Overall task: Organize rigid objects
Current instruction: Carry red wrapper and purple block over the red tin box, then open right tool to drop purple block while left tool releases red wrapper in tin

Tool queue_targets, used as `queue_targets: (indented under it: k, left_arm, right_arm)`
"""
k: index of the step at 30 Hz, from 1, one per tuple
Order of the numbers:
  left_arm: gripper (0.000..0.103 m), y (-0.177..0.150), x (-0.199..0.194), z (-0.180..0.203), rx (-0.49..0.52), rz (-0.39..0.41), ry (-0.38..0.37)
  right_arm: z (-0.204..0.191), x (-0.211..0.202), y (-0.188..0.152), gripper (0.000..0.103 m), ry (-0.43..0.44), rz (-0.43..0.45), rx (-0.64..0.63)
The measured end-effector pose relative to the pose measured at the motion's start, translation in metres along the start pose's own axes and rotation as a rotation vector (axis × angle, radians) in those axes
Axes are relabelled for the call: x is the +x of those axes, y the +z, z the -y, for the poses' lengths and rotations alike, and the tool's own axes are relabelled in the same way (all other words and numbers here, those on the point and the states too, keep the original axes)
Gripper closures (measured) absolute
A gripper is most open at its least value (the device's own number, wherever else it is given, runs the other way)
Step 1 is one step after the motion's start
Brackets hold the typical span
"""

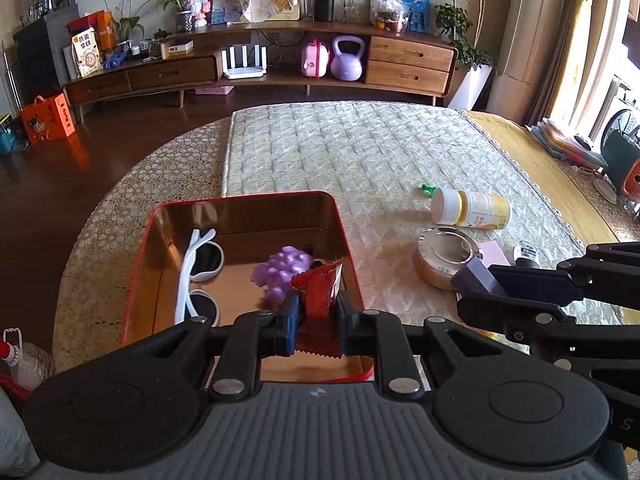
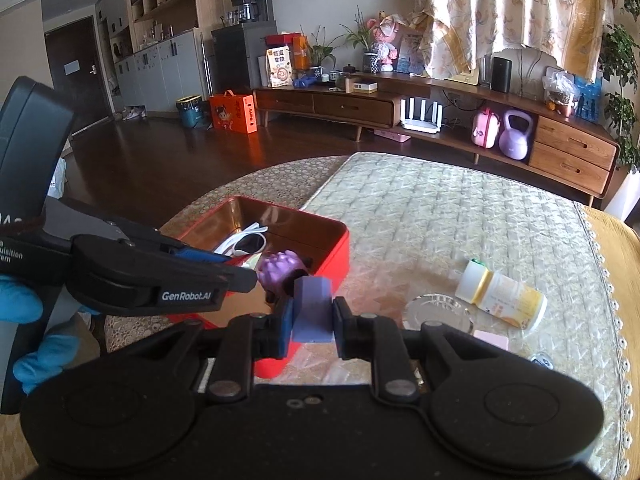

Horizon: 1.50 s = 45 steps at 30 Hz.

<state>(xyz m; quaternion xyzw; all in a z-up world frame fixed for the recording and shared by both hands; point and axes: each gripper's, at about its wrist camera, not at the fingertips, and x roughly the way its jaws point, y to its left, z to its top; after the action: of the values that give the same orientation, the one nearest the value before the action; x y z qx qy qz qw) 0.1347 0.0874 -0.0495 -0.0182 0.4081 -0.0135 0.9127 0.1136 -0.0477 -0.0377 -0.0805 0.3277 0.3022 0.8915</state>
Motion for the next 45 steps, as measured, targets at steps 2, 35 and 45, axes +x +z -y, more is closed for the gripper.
queue_targets:
  k: [2,35,45]
  left_arm:
    - [0.084,0.001,0.001,-0.011,-0.007,0.002,0.012]
    - [0.084,0.052,0.121,-0.068,-0.017,-0.097,0.046]
    - [0.084,0.049,0.140,-0.069,-0.018,-0.144,0.042]
  right_arm:
    - [-0.007,0.006,0.003,0.083,0.007,-0.003,-0.009]
    - [-0.060,0.134,0.014,0.083,0.099,-0.216,-0.042]
    - [-0.072,0.149,0.011,0.083,0.080,-0.241,-0.079]
